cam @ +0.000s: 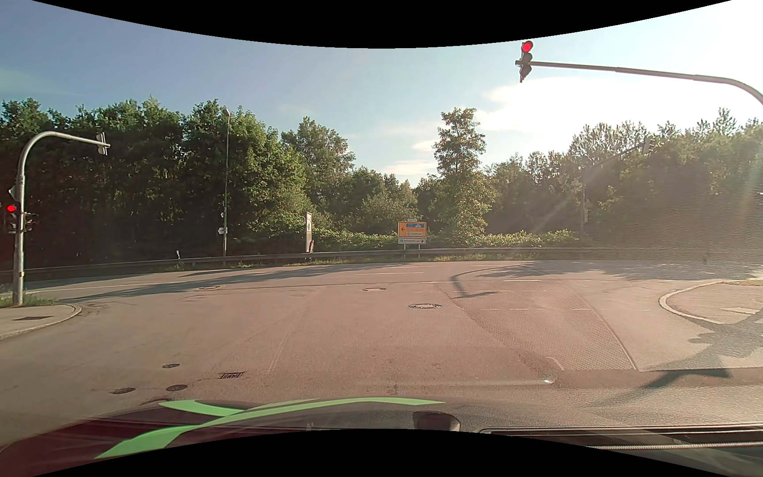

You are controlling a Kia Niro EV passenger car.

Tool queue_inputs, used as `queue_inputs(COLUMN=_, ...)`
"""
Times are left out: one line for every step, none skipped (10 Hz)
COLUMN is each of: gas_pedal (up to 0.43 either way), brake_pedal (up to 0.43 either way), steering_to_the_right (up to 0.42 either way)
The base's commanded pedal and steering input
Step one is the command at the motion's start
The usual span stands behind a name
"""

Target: Follow the waypoints while adhering to traffic rules and regulations

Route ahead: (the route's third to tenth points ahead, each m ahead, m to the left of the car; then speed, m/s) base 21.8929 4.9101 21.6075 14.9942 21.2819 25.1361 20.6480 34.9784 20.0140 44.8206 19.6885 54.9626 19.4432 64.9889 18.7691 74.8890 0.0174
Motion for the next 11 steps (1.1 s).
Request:
queue_inputs(gas_pedal=0.000, brake_pedal=0.189, steering_to_the_right=0.014)
queue_inputs(gas_pedal=0.000, brake_pedal=0.195, steering_to_the_right=0.013)
queue_inputs(gas_pedal=0.000, brake_pedal=0.195, steering_to_the_right=0.013)
queue_inputs(gas_pedal=0.000, brake_pedal=0.195, steering_to_the_right=0.014)
queue_inputs(gas_pedal=0.000, brake_pedal=0.195, steering_to_the_right=0.013)
queue_inputs(gas_pedal=0.000, brake_pedal=0.195, steering_to_the_right=0.014)
queue_inputs(gas_pedal=0.000, brake_pedal=0.195, steering_to_the_right=0.014)
queue_inputs(gas_pedal=0.000, brake_pedal=0.195, steering_to_the_right=0.013)
queue_inputs(gas_pedal=0.000, brake_pedal=0.195, steering_to_the_right=0.013)
queue_inputs(gas_pedal=0.000, brake_pedal=0.195, steering_to_the_right=0.014)
queue_inputs(gas_pedal=0.000, brake_pedal=0.195, steering_to_the_right=0.014)
